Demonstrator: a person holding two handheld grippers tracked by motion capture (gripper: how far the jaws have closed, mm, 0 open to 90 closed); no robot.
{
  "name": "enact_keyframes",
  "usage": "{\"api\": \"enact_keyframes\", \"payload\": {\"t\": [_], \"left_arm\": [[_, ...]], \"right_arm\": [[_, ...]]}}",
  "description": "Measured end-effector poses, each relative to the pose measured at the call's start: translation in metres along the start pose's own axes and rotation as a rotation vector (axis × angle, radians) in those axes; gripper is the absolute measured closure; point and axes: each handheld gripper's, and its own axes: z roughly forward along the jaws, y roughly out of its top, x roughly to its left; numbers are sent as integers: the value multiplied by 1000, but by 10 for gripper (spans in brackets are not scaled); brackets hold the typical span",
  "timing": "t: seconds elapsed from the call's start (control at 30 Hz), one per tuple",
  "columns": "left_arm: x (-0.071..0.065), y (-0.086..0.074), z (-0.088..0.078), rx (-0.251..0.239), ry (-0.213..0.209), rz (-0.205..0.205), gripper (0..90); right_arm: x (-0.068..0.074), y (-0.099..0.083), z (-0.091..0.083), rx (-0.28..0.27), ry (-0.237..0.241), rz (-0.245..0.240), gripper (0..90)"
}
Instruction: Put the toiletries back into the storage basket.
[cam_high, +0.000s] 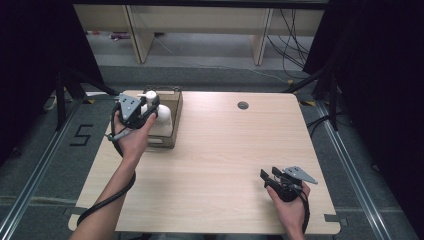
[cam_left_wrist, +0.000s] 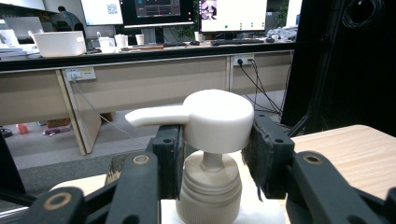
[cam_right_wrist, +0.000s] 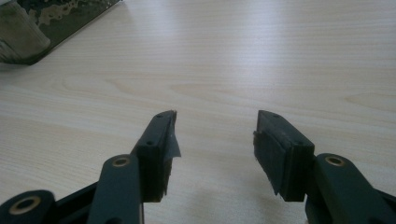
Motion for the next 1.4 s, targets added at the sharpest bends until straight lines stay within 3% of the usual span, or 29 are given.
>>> {"api": "enact_keyframes", "payload": {"t": [0.3, 0.8, 1.4], "left_arm": [[5, -1, -2, 4, 6, -11, 583], [5, -3, -4, 27, 2, -25, 419], [10, -9, -24, 26, -1, -28, 352]], "right_arm": [[-1, 0, 0, -5, -5, -7, 487], [0, 0, 0, 5, -10, -5, 484], [0, 0, 0, 5, -3, 2, 482]]}}
